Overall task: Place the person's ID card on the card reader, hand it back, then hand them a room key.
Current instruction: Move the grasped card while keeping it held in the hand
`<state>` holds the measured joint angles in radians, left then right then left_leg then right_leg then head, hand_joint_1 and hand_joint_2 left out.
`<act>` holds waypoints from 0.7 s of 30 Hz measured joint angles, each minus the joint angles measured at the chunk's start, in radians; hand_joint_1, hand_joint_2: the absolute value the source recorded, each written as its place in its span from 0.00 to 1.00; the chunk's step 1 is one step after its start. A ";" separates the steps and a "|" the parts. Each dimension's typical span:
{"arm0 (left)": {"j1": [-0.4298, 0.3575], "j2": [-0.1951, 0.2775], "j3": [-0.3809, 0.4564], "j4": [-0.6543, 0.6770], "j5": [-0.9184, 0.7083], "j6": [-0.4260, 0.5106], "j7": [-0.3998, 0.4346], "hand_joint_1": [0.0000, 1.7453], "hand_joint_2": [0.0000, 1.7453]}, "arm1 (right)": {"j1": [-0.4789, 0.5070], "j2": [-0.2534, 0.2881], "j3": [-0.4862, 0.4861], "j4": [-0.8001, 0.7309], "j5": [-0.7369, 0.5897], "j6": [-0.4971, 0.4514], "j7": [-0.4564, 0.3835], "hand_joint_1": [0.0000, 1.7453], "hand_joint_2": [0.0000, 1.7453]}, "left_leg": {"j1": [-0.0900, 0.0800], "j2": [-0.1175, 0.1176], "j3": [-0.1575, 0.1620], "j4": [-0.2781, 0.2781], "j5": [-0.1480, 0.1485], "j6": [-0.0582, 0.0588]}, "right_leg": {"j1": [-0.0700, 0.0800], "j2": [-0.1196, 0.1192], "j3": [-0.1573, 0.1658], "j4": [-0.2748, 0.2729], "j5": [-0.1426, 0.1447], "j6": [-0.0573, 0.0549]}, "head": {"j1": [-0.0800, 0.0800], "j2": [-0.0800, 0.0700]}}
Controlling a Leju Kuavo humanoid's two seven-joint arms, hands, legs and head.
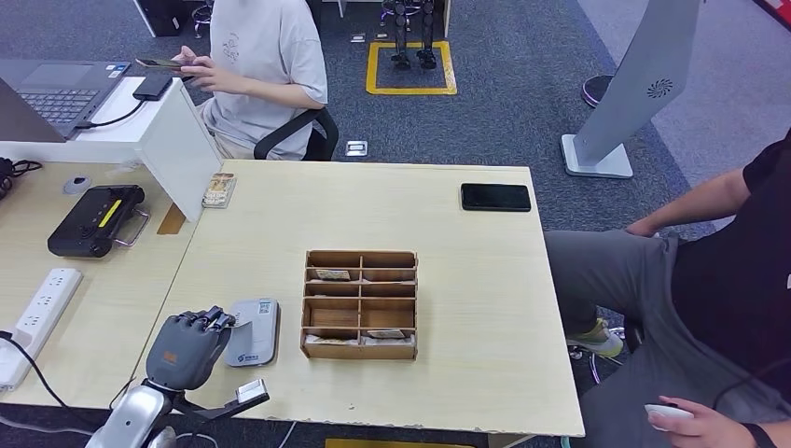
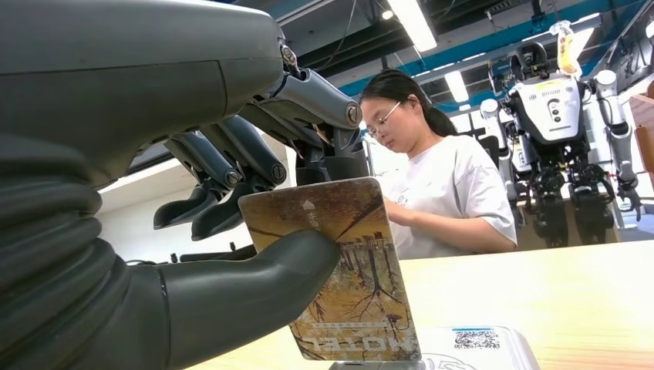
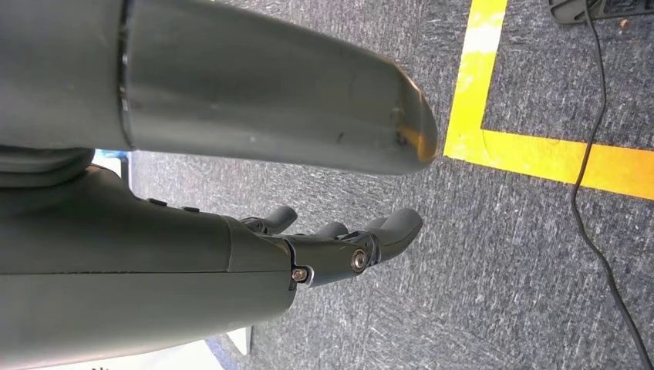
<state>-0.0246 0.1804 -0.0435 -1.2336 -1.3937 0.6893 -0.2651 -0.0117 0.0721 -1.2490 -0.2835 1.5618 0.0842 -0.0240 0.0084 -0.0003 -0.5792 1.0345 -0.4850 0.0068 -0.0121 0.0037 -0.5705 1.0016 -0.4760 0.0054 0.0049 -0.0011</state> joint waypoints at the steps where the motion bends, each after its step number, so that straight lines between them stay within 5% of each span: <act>1: 0.000 0.000 0.000 0.000 0.000 0.000 0.000 1.00 1.00 | 0.000 -0.001 0.000 0.001 0.000 0.000 0.000 0.00 0.00 | 0.000 0.000 0.000 0.000 0.000 0.000 | 0.000 0.000 0.000 0.000 0.000 0.000 | 0.000 0.000; 21: 0.014 -0.050 -0.062 0.063 0.294 0.012 -0.050 1.00 1.00 | 0.002 -0.002 -0.001 -0.007 0.000 0.011 -0.001 0.00 0.00 | 0.000 0.000 0.000 0.000 0.000 0.000 | 0.000 0.000 0.000 0.000 0.000 0.000 | 0.000 0.000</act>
<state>-0.0109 0.1304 -0.1056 -1.1710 -1.0996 0.7013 -0.3156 -0.0098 0.0703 -1.2496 -0.2903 1.5616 0.0948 -0.0248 0.0082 -0.0003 -0.5787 1.0346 -0.4850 0.0069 -0.0122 0.0036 -0.5702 1.0015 -0.4760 0.0054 0.0048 -0.0011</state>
